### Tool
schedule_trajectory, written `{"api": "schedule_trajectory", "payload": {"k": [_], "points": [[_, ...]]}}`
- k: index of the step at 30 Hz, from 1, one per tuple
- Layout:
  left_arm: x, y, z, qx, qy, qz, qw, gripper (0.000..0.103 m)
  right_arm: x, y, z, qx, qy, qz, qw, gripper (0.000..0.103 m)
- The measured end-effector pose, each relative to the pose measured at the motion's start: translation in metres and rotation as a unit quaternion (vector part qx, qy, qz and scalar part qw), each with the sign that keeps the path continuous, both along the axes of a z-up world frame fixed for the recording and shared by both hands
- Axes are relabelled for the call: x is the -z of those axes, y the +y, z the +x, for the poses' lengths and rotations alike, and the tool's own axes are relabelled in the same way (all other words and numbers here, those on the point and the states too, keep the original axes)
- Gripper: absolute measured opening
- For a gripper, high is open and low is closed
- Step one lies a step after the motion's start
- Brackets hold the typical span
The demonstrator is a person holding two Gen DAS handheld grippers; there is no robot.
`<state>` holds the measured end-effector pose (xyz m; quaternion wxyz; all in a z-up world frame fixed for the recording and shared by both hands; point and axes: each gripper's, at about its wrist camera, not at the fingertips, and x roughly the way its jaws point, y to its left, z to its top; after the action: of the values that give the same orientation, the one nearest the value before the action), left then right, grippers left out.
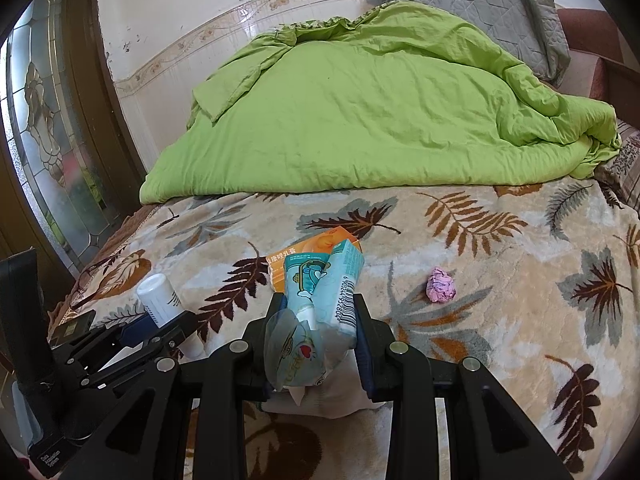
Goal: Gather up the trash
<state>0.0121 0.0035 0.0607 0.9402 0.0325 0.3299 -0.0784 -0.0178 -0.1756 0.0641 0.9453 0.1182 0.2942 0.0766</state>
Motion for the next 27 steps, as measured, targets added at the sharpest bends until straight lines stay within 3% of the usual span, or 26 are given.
{"api": "schedule_trajectory", "payload": {"k": [14,27], "points": [[-0.013,-0.004,-0.015,0.002,-0.016,-0.012,0.9998,0.029,-0.004,0.003,-0.004,-0.001,-0.007,0.004,1.0,0.034],[-0.026,-0.007,-0.063,-0.003,-0.042,-0.006,0.9991,0.03,-0.017,-0.005,-0.054,0.015,-0.026,0.005,1.0,0.034]]}}
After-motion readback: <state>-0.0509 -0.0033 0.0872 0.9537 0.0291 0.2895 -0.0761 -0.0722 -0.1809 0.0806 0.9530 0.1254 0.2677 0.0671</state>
